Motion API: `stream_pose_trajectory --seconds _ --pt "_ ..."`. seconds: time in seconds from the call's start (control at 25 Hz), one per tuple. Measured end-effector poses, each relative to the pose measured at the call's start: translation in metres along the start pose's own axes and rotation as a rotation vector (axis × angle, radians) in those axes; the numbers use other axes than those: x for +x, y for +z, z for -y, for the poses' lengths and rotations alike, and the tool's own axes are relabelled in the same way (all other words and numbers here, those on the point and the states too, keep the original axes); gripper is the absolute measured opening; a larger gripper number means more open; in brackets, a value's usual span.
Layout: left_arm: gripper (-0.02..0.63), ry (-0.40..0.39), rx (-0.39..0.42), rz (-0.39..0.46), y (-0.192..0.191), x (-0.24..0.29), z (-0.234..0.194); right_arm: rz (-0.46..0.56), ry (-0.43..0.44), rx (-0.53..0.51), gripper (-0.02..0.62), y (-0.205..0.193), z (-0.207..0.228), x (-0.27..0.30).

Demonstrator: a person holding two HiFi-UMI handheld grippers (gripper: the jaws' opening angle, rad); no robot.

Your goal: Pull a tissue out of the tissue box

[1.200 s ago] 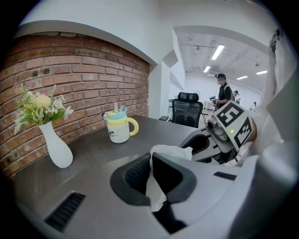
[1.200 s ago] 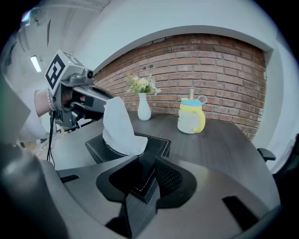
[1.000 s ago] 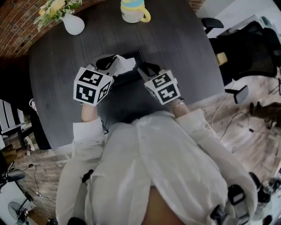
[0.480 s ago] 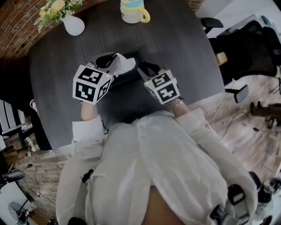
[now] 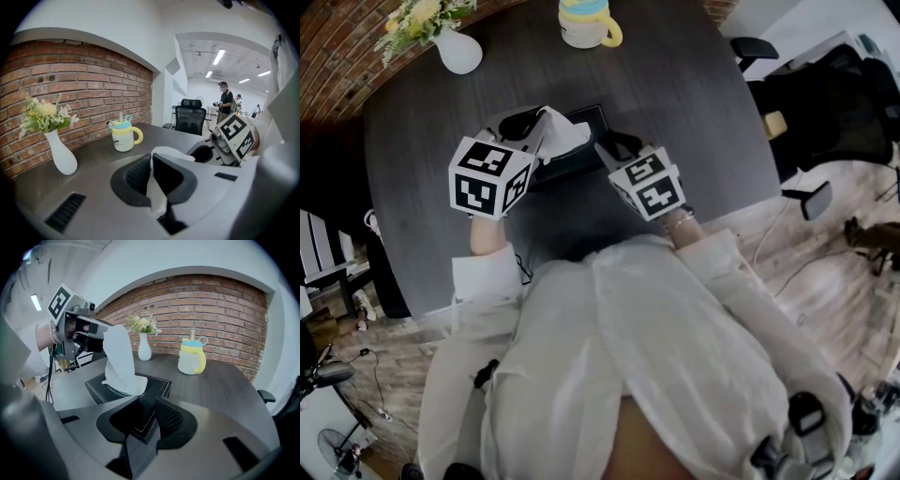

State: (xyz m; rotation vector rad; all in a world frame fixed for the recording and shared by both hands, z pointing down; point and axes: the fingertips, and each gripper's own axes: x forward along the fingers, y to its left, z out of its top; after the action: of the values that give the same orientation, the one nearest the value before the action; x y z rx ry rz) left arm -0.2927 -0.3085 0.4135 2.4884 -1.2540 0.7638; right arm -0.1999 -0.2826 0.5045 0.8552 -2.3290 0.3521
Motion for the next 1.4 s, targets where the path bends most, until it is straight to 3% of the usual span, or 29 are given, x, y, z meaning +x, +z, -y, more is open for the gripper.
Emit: stream_pose_trajectory --seconds 0.24,0.44,1.12,1.4 --pt "0.006 0.037 -0.027 0.114 0.026 -0.013 -0.012 -0.001 -0.001 -0.003 0.103 0.0 0.0 0.0" --pt "0.006 0.048 -0.008 0.119 0.033 -0.02 -0.018 0.001 -0.001 -0.001 0.103 0.0 -0.001 0.0" --pt "0.007 0.186 -0.081 0.242 0.044 -0.073 -0.027 -0.009 0.006 -0.048 0.087 0.001 0.001 -0.003" --pt "0.006 0.23 -0.134 0.29 0.036 -0.096 -0.019 0.096 0.03 -0.065 0.083 0.032 -0.004 -0.024"
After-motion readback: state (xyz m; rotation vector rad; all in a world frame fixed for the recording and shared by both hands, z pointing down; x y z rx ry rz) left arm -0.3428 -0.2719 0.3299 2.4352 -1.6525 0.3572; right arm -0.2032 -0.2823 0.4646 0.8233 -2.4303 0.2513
